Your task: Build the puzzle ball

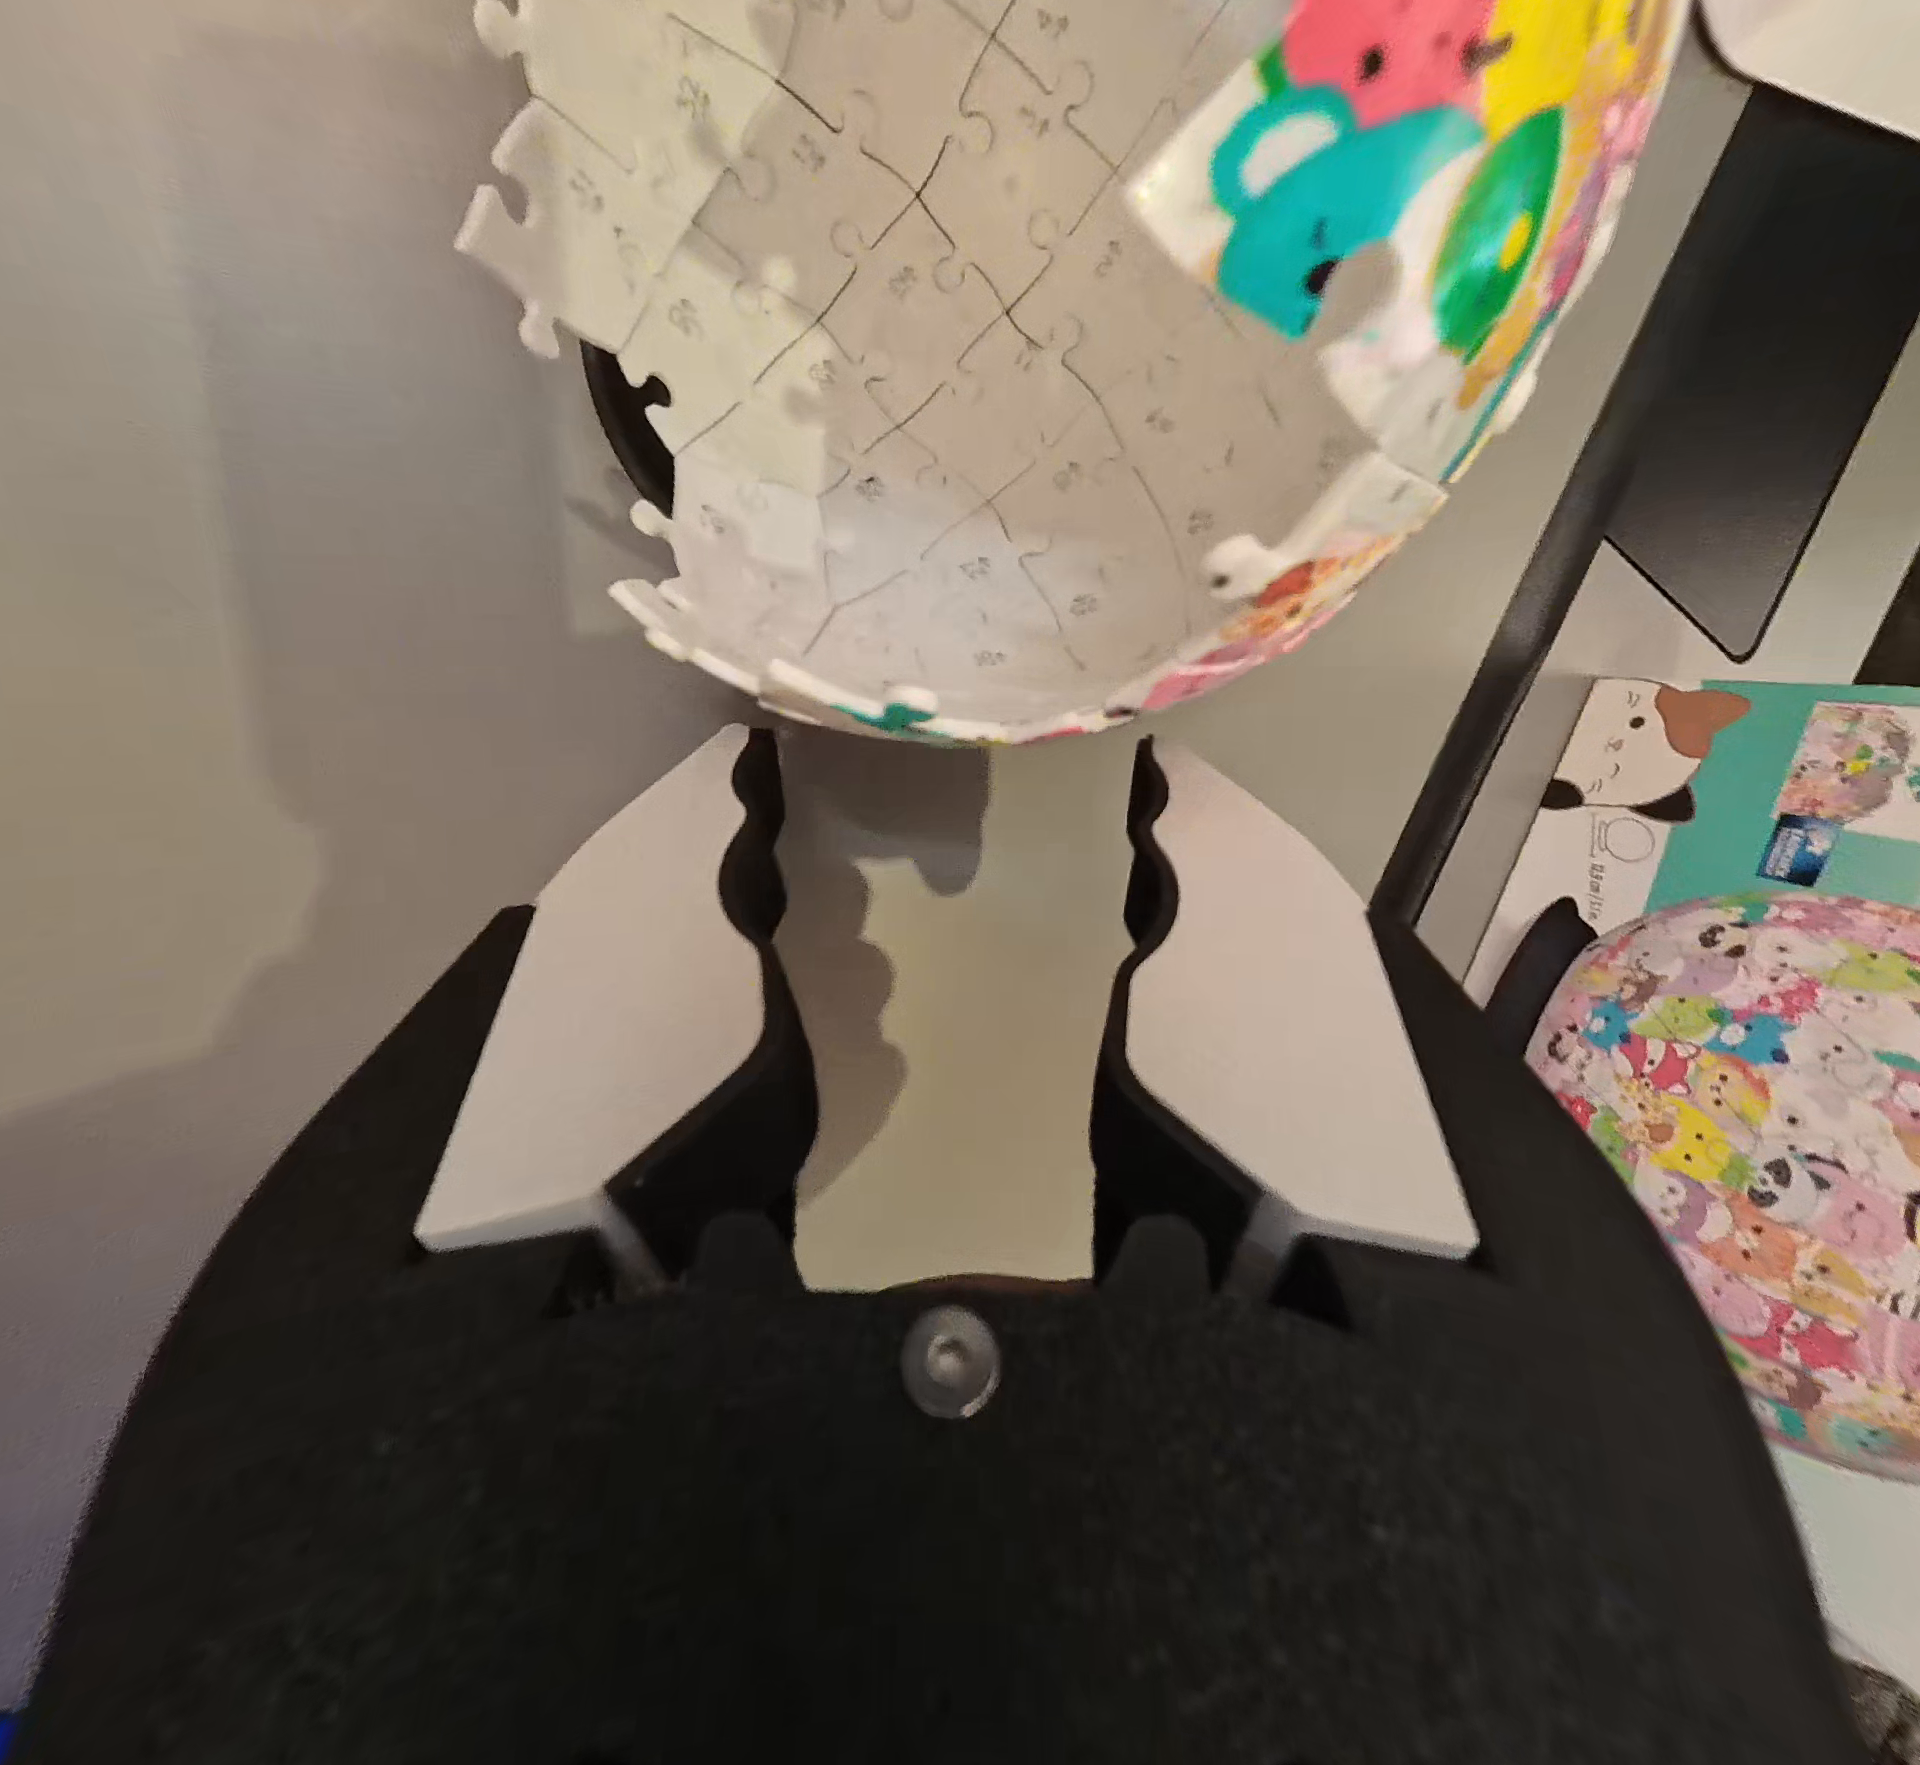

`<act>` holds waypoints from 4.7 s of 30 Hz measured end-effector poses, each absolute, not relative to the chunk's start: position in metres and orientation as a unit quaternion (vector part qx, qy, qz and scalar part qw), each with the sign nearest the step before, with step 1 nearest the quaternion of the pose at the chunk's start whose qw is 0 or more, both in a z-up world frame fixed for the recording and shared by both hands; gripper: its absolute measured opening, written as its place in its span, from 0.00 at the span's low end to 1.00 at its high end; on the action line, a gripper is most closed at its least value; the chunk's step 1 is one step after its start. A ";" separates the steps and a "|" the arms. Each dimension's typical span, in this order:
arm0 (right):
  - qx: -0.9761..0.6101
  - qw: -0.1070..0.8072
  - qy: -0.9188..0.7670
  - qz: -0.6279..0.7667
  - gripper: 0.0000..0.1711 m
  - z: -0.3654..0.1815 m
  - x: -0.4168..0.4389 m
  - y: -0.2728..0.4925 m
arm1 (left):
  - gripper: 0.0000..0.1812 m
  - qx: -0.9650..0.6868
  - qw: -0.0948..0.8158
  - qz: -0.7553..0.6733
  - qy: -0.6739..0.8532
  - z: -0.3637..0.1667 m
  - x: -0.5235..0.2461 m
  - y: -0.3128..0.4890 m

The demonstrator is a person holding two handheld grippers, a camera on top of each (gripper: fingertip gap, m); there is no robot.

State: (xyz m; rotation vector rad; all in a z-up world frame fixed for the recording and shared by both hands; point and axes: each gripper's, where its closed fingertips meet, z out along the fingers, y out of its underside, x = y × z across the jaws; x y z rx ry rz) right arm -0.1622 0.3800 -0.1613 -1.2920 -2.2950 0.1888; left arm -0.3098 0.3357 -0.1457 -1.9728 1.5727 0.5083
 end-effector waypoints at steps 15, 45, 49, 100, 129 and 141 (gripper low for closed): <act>-0.461 0.216 -0.855 0.094 0.36 -0.157 -0.172 0.381 | 0.39 -0.738 0.290 0.137 0.594 -0.156 -0.283 0.324; -0.827 0.369 -0.016 0.425 0.47 -0.119 -0.281 0.242 | 0.40 -0.629 -0.030 0.143 0.764 -0.115 -0.327 0.419; -0.839 0.339 -0.006 0.425 0.45 -0.132 -0.297 0.255 | 0.40 -0.607 -0.034 0.181 0.773 -0.120 -0.319 0.438; -0.872 0.332 -0.198 0.301 0.46 -0.165 -0.202 0.283 | 0.34 -0.711 -0.068 -0.124 0.689 -0.151 -0.293 0.375; -0.867 0.344 -0.270 0.240 0.47 -0.166 -0.193 0.311 | 0.39 -0.648 -0.049 -0.085 0.756 -0.142 -0.280 0.359; -0.877 0.307 -0.239 0.283 0.46 -0.166 -0.194 0.306 | 0.36 -0.655 -0.077 -0.044 0.750 -0.157 -0.288 0.388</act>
